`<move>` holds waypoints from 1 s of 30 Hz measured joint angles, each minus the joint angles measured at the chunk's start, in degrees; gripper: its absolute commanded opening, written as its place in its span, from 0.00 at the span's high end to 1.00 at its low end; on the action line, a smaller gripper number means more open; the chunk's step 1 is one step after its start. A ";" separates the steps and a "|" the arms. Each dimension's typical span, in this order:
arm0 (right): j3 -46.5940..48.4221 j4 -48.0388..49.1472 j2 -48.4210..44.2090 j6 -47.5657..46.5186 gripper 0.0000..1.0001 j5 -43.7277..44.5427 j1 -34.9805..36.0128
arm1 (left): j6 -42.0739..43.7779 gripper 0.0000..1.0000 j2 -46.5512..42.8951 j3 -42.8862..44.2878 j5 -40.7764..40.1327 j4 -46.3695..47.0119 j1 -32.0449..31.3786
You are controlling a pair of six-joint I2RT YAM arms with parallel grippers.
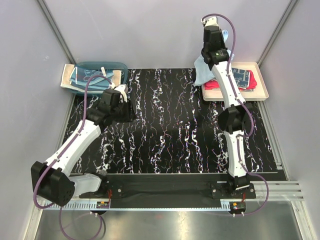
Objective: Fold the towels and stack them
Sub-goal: Neatly place the folded towel into the bin
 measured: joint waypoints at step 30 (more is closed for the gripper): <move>-20.65 0.02 -5.44 23.15 0.83 -27.32 -22.58 | 0.26 0.55 2.25 -0.46 2.82 0.00 0.02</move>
